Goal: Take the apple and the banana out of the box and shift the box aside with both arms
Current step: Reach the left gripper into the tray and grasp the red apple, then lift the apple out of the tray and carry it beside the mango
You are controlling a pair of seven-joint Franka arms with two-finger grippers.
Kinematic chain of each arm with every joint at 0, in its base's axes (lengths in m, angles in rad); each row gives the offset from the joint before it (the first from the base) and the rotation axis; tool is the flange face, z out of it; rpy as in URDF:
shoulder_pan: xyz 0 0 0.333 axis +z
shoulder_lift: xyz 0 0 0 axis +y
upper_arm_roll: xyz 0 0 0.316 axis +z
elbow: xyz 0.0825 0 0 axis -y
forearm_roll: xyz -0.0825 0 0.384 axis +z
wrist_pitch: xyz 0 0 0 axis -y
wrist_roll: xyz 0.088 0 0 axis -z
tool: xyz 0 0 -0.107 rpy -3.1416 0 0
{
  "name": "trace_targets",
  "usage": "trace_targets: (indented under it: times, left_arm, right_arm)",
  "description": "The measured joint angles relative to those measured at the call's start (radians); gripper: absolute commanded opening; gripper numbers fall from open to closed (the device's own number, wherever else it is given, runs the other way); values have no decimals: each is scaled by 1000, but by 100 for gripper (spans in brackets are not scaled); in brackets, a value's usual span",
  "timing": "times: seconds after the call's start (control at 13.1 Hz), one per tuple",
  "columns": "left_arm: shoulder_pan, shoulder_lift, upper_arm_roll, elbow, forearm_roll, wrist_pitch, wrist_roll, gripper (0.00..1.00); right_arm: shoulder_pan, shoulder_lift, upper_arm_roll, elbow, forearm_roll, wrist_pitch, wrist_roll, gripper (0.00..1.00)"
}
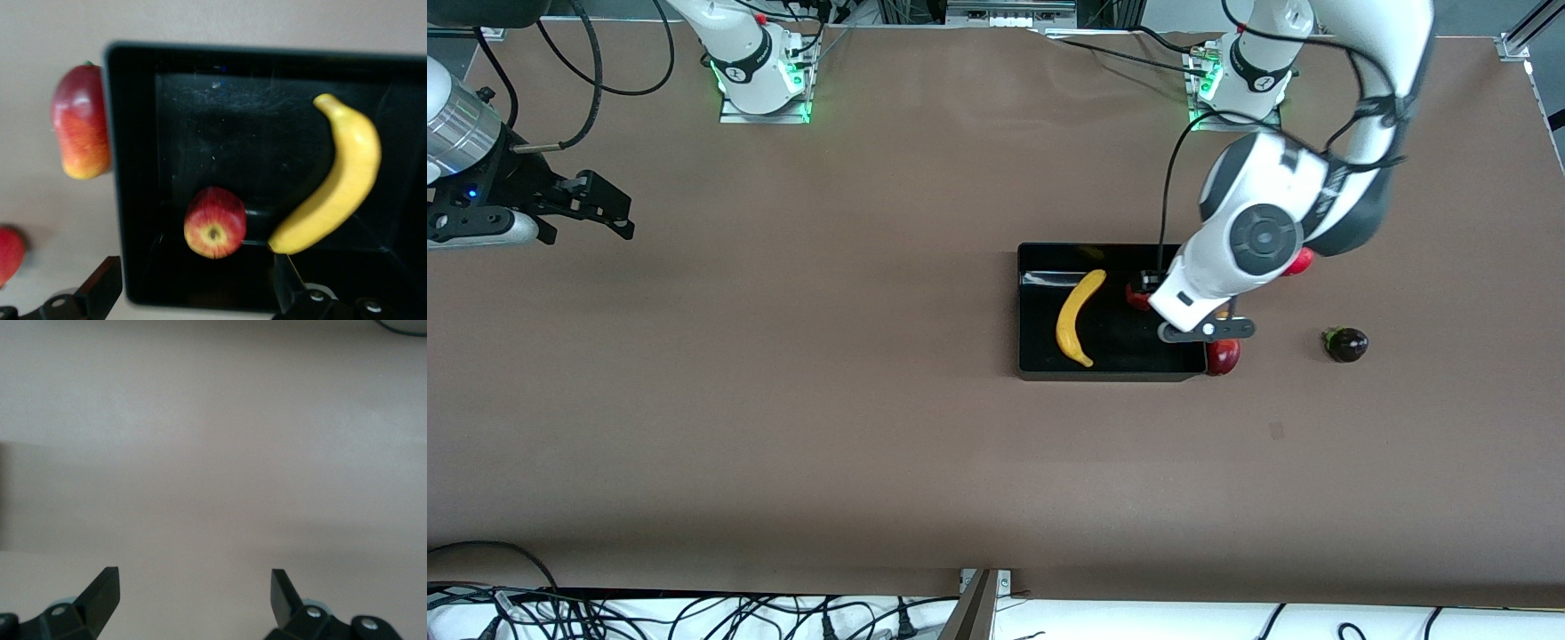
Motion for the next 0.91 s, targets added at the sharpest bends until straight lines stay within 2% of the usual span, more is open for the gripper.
trace_targets:
  times: [0.23, 0.38, 0.53, 0.91]
  left_arm:
    - [-38, 2, -1, -192, 13, 255, -23, 100]
    - [-53, 3, -1, -271, 13, 362, -39, 100]
    - [-55, 3, -1, -302, 20, 392, -42, 100]
    - [-70, 24, -1, -307, 108, 419, -115, 100]
  right_arm:
    - [0, 0, 0, 0, 0, 0, 0, 100]
    - [0, 0, 0, 0, 0, 0, 0, 100]
    - [0, 0, 0, 0, 0, 0, 0, 100]
    - [0, 0, 0, 0, 0, 0, 0, 100]
